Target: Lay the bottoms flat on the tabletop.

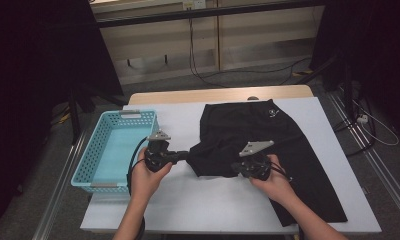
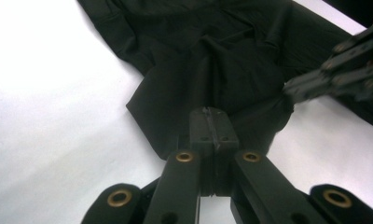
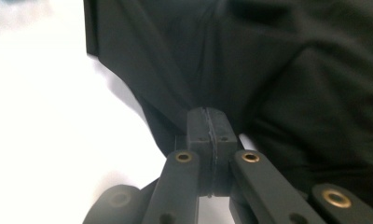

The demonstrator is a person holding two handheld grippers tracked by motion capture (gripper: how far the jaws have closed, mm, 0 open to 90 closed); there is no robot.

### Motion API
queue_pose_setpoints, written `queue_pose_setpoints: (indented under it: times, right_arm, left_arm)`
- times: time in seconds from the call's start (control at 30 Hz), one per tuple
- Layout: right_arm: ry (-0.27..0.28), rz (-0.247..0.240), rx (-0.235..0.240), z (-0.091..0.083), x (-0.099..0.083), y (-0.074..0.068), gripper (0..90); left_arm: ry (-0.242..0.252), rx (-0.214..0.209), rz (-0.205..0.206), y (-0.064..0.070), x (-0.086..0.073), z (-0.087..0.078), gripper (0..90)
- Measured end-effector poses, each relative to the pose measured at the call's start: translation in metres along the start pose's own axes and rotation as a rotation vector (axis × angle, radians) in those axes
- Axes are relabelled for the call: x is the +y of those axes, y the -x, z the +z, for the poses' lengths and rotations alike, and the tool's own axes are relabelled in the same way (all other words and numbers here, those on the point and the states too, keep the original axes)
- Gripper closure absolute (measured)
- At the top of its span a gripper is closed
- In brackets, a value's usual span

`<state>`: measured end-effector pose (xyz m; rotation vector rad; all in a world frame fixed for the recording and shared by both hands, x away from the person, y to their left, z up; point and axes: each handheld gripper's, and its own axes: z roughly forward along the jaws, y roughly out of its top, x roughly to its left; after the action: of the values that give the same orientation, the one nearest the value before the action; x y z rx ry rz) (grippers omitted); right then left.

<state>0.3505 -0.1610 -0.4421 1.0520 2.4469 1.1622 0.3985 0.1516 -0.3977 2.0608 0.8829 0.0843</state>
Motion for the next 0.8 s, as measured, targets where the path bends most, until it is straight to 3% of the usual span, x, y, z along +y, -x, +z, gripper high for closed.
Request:
queue_pose_setpoints:
  times: [0.2,0.4,0.43,0.47,0.5,0.53,0.6,0.8]
  right_arm:
    - [0.099,0.066,0.007,-0.027,0.005,0.012,90.0]
    - [0.116,0.113,-0.019,-0.01,0.009,0.02,90.0]
    - [0.112,0.121,-0.019,-0.006,0.009,0.02,90.0]
    - [0.1,0.121,-0.022,-0.002,0.009,0.02,90.0]
    - [0.085,0.112,-0.025,0.002,0.008,0.02,90.0]
    - [0.076,0.107,-0.026,0.004,0.008,0.019,90.0]
    - [0.07,0.096,-0.027,0.006,0.008,0.017,90.0]
    - [0.061,0.078,-0.041,0.008,0.008,0.015,90.0]
  left_arm:
    - [0.002,0.004,0.018,0.003,0.001,0.006,90.0]
    - [-0.014,0.019,0.007,-0.002,-0.005,0.016,88.1]
    - [-0.006,0.031,0.012,-0.002,-0.006,0.018,77.6]
    - [0.0,0.053,0.036,-0.001,-0.007,0.02,60.3]
    - [-0.001,0.068,0.063,0.001,-0.006,0.02,49.8]
    - [0.008,0.067,0.078,0.004,-0.005,0.021,45.6]
    - [0.011,0.042,0.1,0.012,-0.003,0.022,38.7]
    - [-0.05,-0.033,0.141,0.031,-0.006,0.036,39.1]
